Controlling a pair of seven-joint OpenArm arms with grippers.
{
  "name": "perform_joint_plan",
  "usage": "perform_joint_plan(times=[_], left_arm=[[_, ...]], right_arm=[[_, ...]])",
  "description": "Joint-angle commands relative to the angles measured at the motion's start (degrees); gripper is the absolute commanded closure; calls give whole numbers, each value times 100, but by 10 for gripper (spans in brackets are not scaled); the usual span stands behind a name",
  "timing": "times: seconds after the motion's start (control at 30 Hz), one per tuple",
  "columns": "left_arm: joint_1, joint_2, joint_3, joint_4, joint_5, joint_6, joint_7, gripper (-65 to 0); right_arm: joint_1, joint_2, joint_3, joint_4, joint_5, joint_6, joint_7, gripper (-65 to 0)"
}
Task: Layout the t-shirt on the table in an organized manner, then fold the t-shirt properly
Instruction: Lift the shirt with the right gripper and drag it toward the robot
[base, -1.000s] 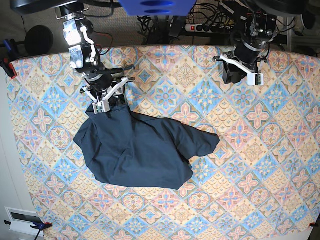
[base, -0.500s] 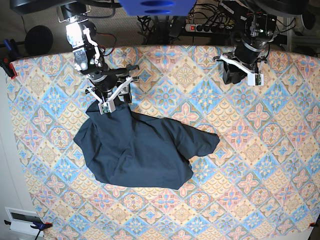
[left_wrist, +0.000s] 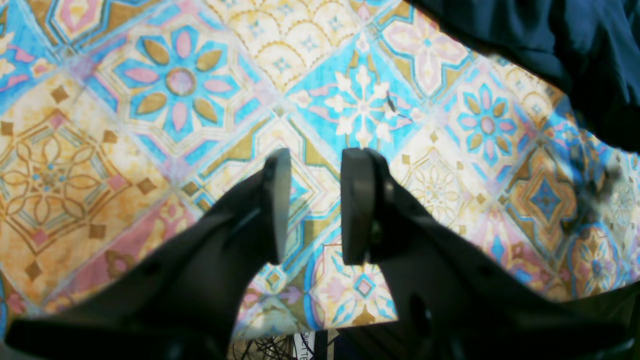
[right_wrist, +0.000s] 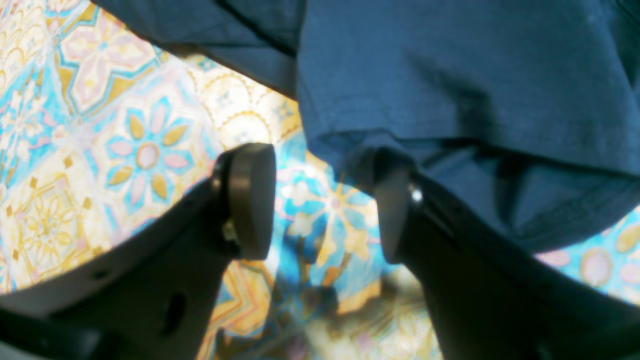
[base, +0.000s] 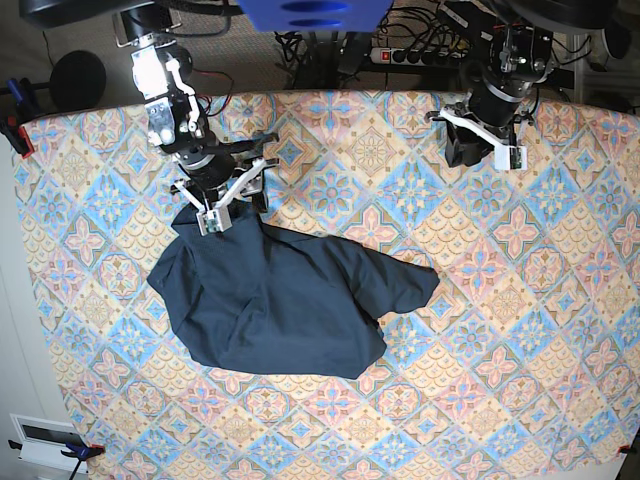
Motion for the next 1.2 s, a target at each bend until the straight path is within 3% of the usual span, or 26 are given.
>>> perform_joint_plan(times=[0.0,0.53,0.63,0.77,0.9,1.17], left_arm=[[26,-40,-13,96,-26,-23,-122,-169],[26,-40,-13,88,-26,-23,-122,-169],[17,-40,-13,88,-26,-23,-122,-169],[-18,-40,-31,88,-8,-23,-122,-169],[-256,-58,-48,70,18,-23,-122,-169],[-730,-181,-189,8,36,-23,-122,-169]], right_arm=[[228,29,18,90,42,5,206,-314],[325,20,18,-508,42,5,223,-304],[325,20,27,-508,42,14,232,-226],[325,20,80,-367,42,32,338,0],[246,20,282,459,60,32,610,0],[-1548,55,1583,1488,78,40,672,0]])
